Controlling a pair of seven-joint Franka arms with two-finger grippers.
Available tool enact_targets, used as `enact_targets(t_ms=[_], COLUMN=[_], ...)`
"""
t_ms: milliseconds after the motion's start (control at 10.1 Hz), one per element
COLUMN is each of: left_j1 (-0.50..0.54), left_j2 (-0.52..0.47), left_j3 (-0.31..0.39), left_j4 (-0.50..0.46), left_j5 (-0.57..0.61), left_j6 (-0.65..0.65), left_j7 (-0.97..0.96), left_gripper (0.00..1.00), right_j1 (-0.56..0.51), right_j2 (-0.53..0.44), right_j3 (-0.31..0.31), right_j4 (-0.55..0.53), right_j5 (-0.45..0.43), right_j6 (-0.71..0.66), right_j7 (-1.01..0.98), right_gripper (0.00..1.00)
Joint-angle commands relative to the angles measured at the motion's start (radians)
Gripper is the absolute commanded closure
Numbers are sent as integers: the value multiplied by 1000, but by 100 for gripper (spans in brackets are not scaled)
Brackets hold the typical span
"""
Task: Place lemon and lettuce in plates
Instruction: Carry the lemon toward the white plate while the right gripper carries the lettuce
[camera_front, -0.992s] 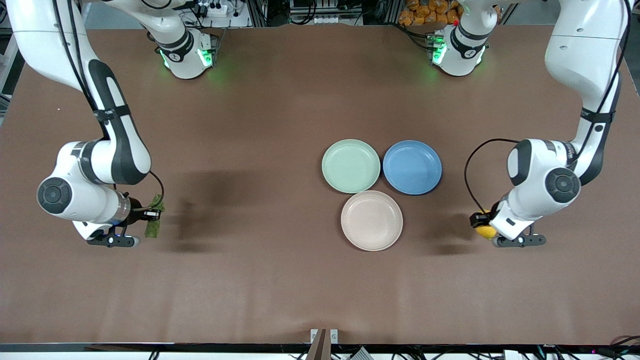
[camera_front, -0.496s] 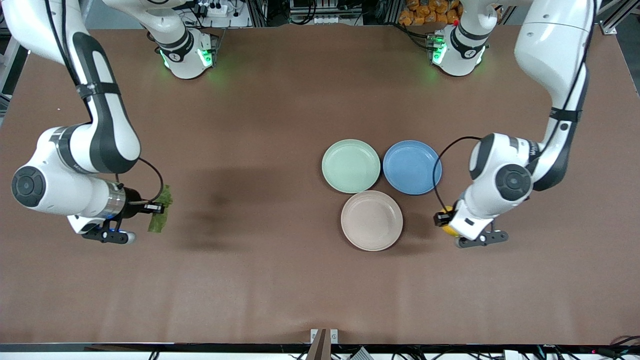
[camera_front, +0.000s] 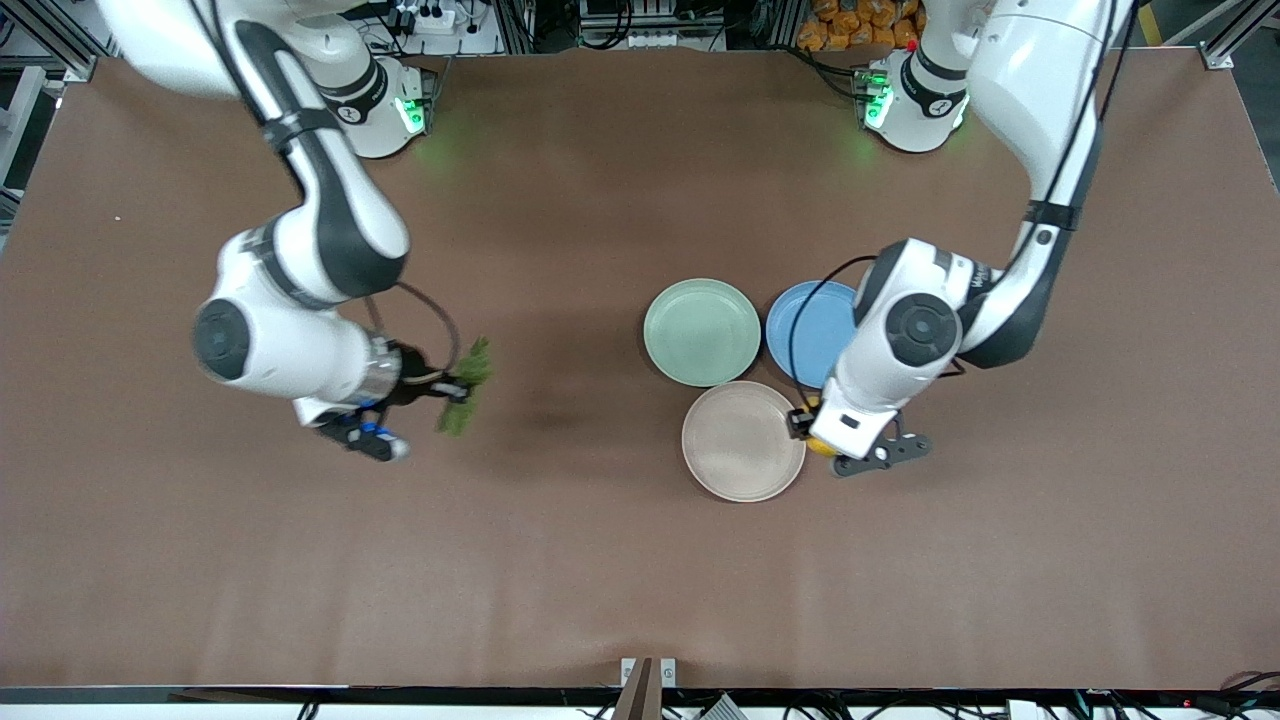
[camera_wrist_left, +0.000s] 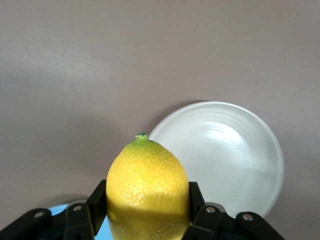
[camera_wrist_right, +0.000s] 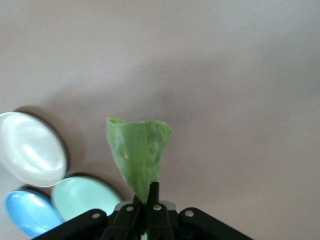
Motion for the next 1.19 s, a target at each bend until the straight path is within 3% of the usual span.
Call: enact_targets(t_ms=[0, 397, 794, 893, 992, 1092], left_j1=[-67, -115, -126, -124, -124, -124], left_j2=[3, 98, 175, 184, 184, 184], left_j3=[13, 15, 16, 16, 18, 19], left_j4=[35, 88, 101, 101, 99, 99], left_j5=[-19, -16, -16, -16, -4, 2], left_j6=[-22, -1, 92, 105, 106, 108], left_j7=[-96, -132, -133, -136, -123, -123], left_gripper=[100, 100, 100, 65, 1, 0], right_j1=[107, 270, 353, 379, 405, 440], right_j2=[42, 165, 223, 245, 272, 292], right_j3=[-5, -5, -5, -5, -3, -5], right_j4=[-3, -8, -10, -11, -16, -20], right_j5=[95, 124, 257, 274, 290, 303], right_j6=[124, 377, 489, 529, 587, 649], right_j7=[125, 271, 271, 271, 271, 274], right_gripper=[100, 100, 100, 100, 100, 100])
